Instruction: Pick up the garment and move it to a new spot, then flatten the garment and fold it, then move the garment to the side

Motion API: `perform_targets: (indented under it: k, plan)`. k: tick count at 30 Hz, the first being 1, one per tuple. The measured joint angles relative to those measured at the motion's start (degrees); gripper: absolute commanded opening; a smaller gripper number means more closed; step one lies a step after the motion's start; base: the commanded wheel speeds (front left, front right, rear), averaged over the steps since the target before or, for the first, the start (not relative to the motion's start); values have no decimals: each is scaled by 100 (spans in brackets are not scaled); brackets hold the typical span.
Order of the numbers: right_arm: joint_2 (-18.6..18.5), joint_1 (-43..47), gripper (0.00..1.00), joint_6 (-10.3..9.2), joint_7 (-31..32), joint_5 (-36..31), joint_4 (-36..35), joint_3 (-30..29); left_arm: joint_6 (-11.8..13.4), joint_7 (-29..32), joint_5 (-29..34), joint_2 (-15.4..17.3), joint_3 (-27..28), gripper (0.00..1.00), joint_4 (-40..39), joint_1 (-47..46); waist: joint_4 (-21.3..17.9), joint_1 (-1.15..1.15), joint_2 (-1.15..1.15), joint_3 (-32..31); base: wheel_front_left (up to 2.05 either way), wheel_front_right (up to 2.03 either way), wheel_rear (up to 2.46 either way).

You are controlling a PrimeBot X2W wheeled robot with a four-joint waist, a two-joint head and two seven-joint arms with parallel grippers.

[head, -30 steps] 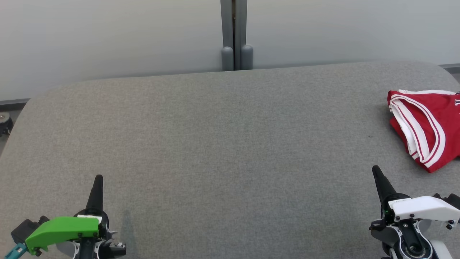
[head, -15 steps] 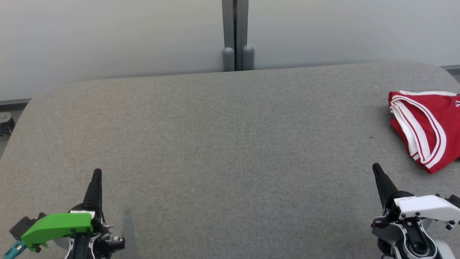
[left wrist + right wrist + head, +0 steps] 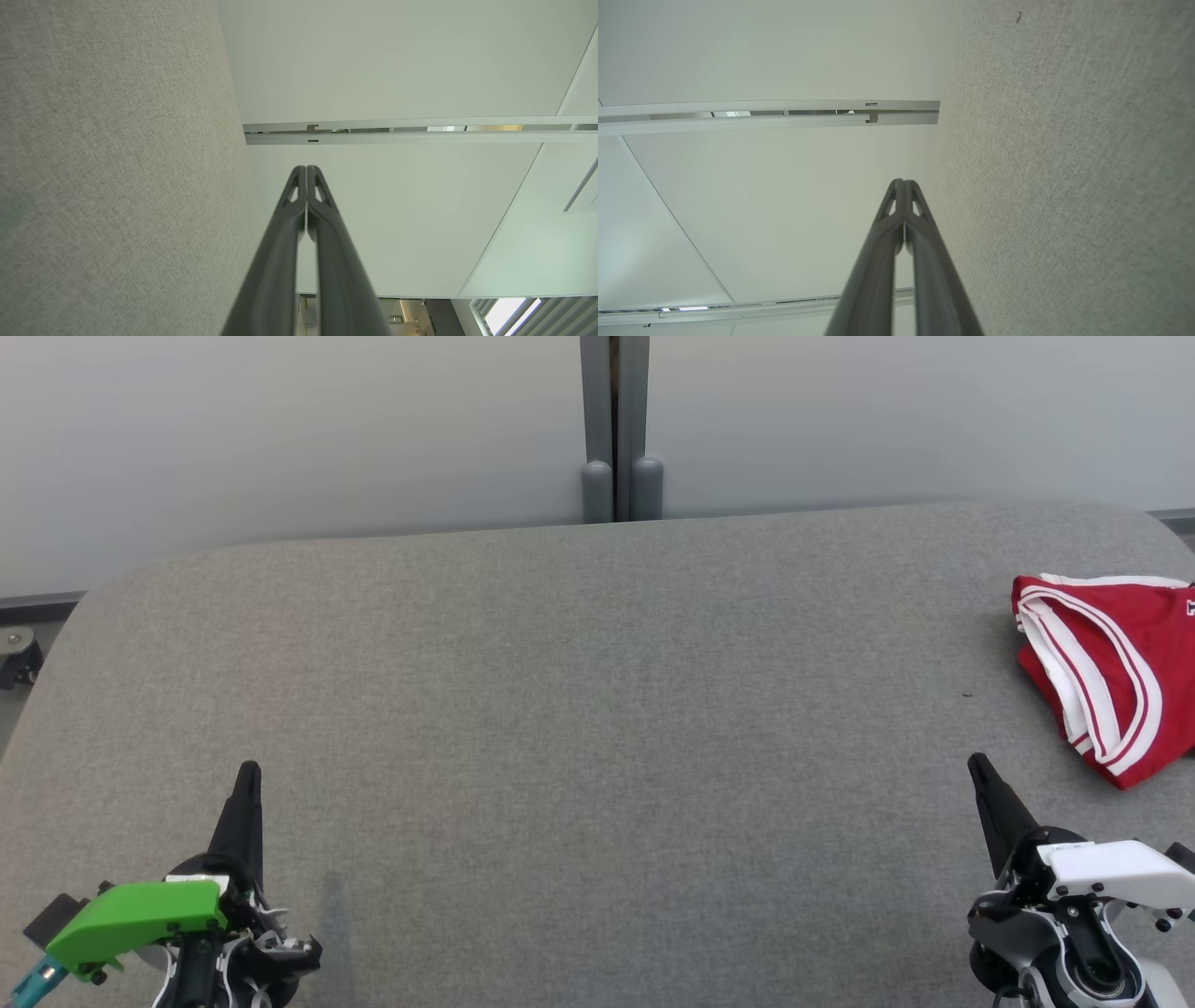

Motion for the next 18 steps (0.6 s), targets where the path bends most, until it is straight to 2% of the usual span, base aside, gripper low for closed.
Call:
perform_targets:
  k: [18]
  plan:
    - [-1, -12, 0, 0, 4, 21, -5, -2, 1, 3, -13, 1, 4, 0, -2, -12, 1, 0, 0, 0, 0, 0, 0]
